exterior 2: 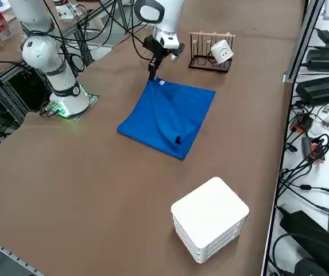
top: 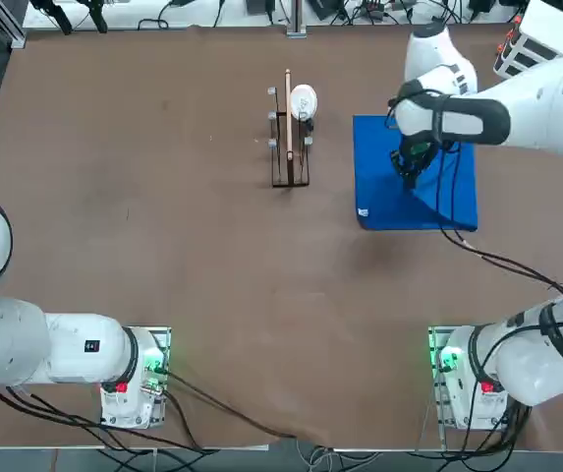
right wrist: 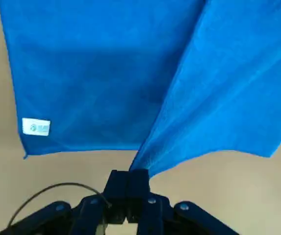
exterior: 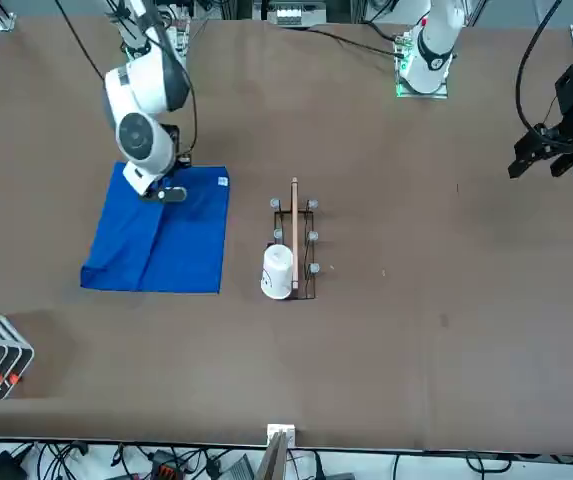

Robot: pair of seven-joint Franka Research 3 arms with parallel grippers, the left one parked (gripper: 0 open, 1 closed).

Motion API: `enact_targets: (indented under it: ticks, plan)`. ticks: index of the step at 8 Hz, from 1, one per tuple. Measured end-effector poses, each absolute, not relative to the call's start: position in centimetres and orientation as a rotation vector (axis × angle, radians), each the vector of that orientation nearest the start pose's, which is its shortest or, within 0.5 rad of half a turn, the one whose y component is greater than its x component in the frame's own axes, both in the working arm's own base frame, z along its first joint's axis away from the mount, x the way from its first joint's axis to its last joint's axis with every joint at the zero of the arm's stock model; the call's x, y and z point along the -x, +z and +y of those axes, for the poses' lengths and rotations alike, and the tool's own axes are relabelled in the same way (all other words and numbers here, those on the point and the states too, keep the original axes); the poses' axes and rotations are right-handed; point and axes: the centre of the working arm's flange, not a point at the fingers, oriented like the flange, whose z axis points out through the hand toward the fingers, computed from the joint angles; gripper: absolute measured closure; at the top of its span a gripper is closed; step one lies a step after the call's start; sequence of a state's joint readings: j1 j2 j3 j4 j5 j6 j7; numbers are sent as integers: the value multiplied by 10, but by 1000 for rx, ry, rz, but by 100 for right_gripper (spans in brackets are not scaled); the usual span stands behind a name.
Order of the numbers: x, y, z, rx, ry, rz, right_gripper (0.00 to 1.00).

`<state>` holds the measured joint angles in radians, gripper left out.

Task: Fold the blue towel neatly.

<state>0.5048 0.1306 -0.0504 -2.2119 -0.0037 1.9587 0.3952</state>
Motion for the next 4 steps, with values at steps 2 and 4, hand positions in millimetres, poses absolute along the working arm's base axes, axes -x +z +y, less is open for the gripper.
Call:
enact_targets:
  ticks: [2, 4]
  plan:
    - [-435, 288, 239, 3269, 586, -99, 99]
    - [-426, 285, 257, 3282, 581, -86, 99]
